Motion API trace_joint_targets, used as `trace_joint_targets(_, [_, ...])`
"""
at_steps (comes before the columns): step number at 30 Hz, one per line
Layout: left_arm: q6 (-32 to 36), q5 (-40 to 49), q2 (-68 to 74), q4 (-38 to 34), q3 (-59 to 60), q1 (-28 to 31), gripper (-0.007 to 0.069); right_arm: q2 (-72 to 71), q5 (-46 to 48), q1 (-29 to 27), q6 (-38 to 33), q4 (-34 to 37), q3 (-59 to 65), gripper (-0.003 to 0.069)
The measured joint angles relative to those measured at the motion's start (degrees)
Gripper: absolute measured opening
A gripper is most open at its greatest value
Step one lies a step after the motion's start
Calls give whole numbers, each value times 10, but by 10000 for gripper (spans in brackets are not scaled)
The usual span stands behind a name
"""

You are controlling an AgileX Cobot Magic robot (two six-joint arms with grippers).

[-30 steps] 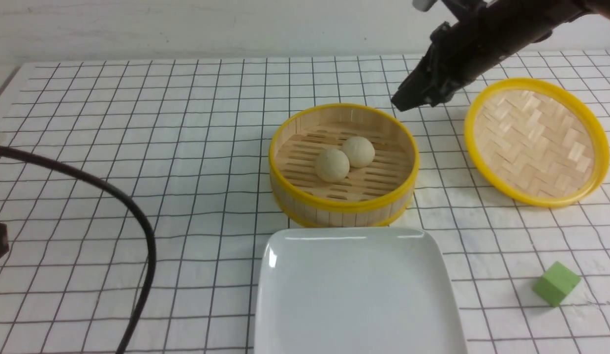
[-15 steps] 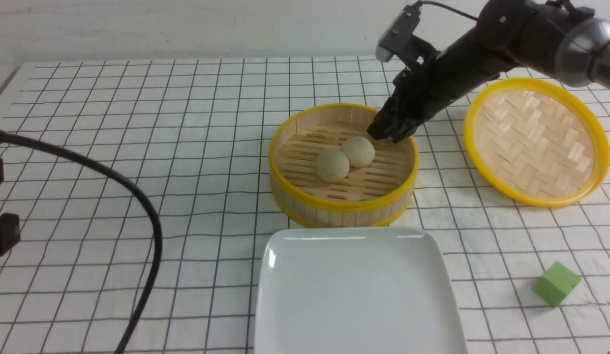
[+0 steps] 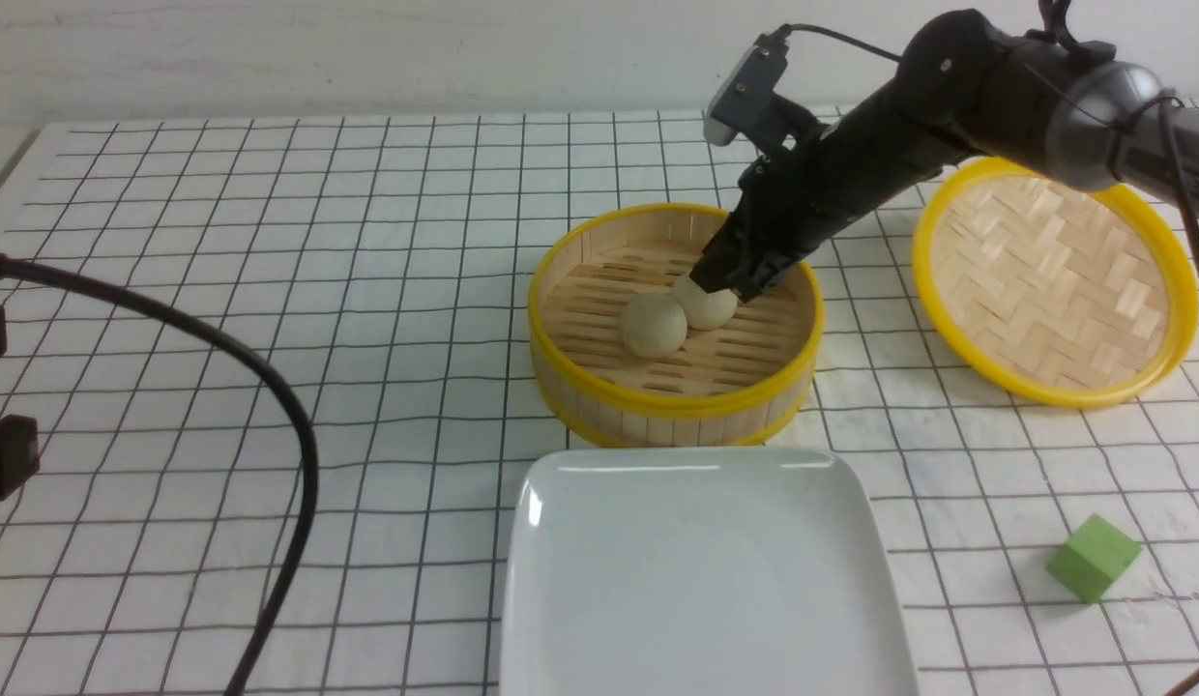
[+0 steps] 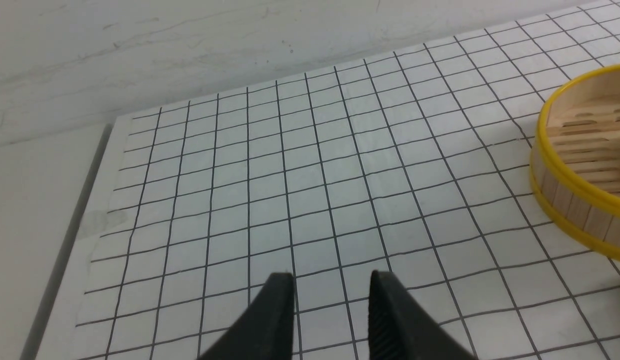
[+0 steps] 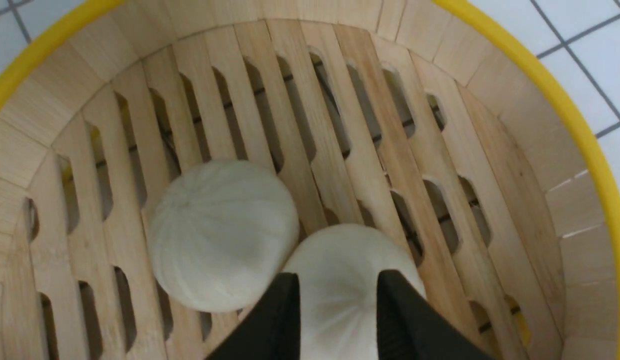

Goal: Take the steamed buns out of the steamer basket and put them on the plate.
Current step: Use the right arm to grab the steamed stuffed bun that is closest to it

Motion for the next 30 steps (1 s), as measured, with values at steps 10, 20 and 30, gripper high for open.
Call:
trace_joint_targets(10, [0, 0, 0, 0, 0, 0, 242, 0, -11, 0, -17, 1, 0, 265])
trace_joint_targets(20, [0, 0, 0, 1, 0, 0, 242, 15, -7, 0, -17, 0, -1, 272])
trace_joint_targets(30, [0, 0, 0, 1, 0, 0, 242, 31, -8, 0, -34, 0, -3, 111])
